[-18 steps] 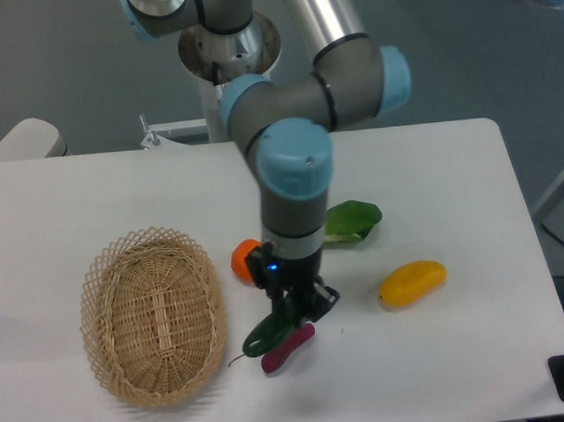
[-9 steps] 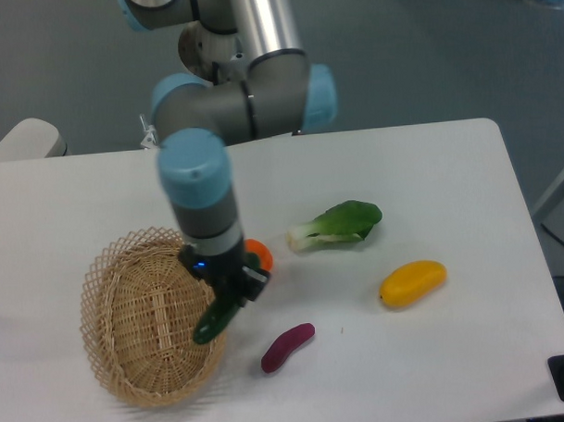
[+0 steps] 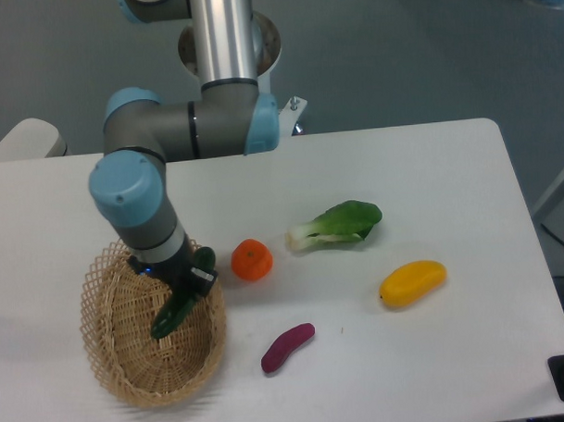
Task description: Place the cucumber in the basket
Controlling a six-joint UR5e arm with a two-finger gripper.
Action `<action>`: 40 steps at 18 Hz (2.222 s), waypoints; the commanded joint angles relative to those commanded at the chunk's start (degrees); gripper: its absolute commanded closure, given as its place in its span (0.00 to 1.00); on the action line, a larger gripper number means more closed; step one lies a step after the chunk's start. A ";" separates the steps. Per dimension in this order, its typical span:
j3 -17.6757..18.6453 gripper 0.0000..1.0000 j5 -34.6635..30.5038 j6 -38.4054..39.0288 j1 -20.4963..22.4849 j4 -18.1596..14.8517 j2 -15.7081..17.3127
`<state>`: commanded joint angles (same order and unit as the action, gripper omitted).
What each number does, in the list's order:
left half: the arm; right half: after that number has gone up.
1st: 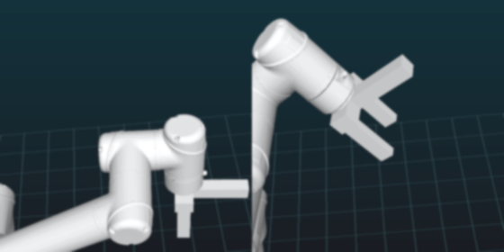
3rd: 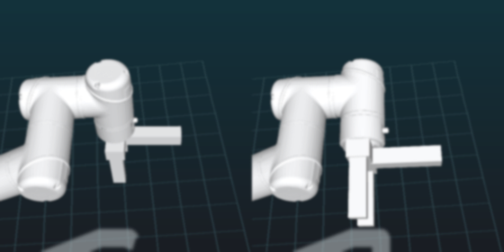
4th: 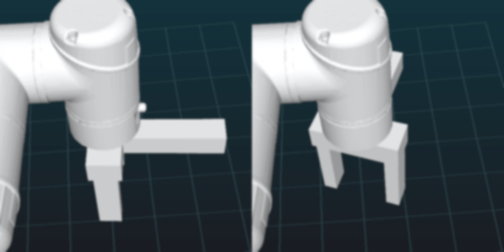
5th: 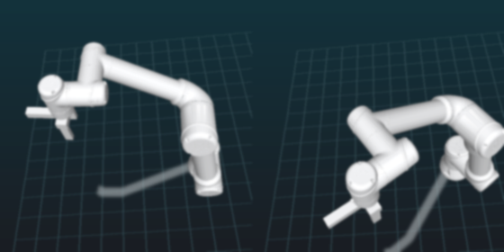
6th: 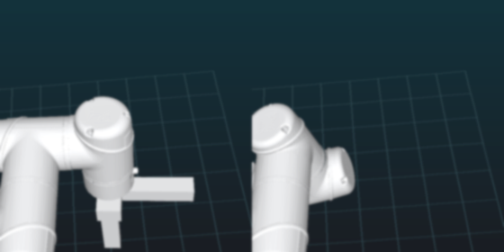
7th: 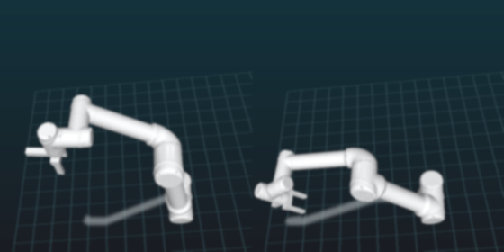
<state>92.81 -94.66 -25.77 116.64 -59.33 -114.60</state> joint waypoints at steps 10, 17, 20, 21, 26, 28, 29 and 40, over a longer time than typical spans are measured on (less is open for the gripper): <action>0.09 0.76 -0.17 4.67 -2.73 1.32 -4.31; -1.23 0.14 -1.67 4.24 -3.26 1.41 -4.40; -3.24 0.00 -1.58 3.71 -3.17 1.32 -3.70; -4.56 0.00 -1.76 3.71 -3.17 1.15 -3.61; -9.39 0.00 -5.10 1.61 1.38 0.97 -1.24; -10.80 0.00 -3.87 -4.96 3.24 1.06 -0.80; -11.59 0.00 -3.26 -8.39 4.99 0.97 -0.54; -11.95 0.00 0.96 -48.80 23.00 -0.87 2.45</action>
<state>80.86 -93.70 -74.57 139.64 -60.20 -112.15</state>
